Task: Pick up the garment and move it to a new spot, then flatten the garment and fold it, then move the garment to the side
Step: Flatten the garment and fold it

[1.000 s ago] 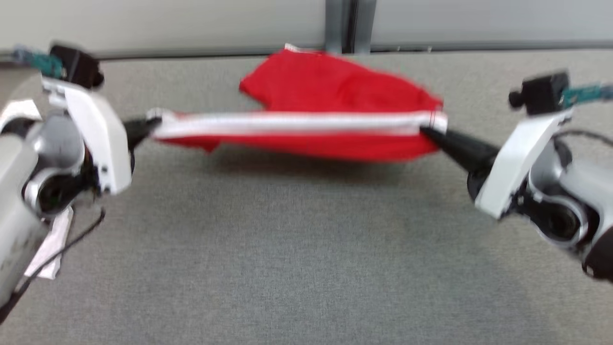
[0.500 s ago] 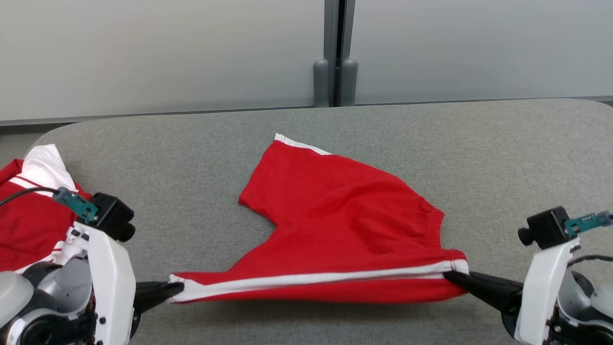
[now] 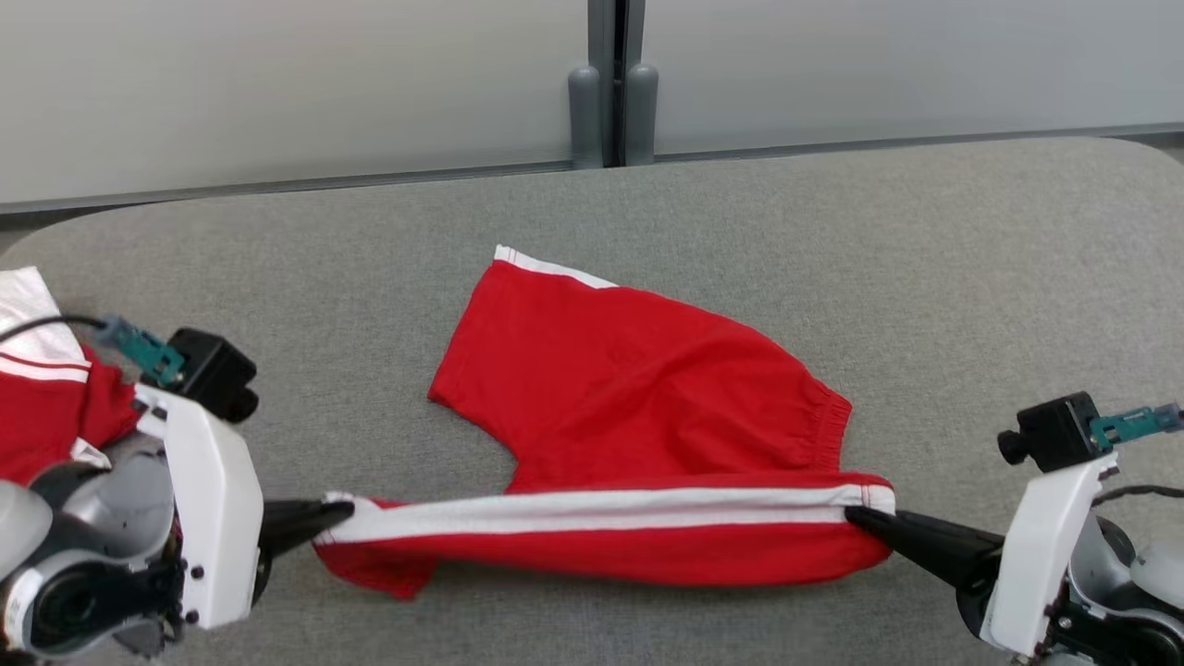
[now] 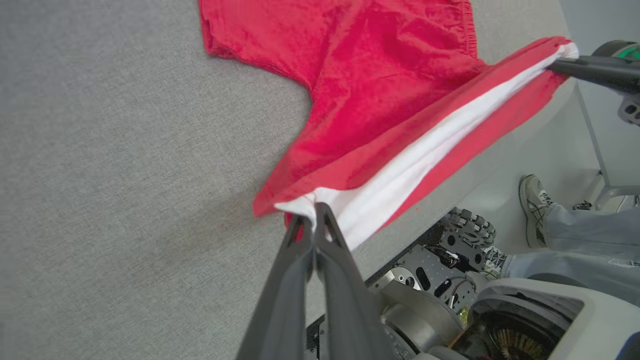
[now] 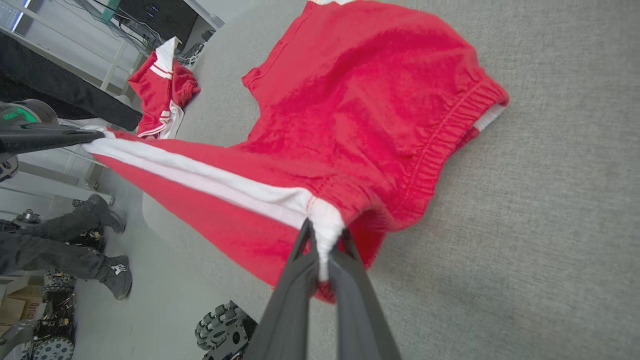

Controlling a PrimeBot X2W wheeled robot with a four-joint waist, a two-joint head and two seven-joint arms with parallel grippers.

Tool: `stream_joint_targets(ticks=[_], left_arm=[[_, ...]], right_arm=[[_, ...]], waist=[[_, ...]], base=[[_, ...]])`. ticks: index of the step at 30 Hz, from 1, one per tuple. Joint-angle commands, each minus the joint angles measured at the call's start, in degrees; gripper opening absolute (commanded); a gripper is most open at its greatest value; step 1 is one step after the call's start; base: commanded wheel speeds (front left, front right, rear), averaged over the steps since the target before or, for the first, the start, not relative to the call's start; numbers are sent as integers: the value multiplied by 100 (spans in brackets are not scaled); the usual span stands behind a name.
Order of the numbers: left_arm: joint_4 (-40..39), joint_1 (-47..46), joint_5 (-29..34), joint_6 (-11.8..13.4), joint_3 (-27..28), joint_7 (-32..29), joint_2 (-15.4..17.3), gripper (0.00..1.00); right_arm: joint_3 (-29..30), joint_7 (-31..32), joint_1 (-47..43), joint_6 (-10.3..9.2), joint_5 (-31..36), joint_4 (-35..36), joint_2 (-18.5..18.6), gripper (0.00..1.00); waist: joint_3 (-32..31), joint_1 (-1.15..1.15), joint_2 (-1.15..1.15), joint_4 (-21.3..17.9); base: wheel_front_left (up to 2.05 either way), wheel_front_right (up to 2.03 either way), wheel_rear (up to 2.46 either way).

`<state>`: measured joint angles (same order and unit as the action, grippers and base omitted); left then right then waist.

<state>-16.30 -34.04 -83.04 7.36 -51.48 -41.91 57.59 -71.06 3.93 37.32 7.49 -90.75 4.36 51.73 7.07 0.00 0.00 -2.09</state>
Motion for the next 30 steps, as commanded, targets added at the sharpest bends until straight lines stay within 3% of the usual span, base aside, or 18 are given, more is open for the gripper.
stream_joint_targets(ticks=[1,23,30], left_arm=[[87,-122,36,-24,44,-26,-34,0],[3041,-3249,1284,-648,139,-590,-1719,0],[3881,-3693,1535,-837,94,-371,-2131,0]], right_arm=[[35,-26,72,1,-29,-38,-48,0],[835,-450,1127,2,56,-748,-1056,0],[908,-504,1351,2,113,-972,-1385,0]], waist=[[137,0,0,-81],[2026,0,0,-769],[2378,0,0,-933]], base=[[0,0,0],[0,0,0],[0,0,0]])
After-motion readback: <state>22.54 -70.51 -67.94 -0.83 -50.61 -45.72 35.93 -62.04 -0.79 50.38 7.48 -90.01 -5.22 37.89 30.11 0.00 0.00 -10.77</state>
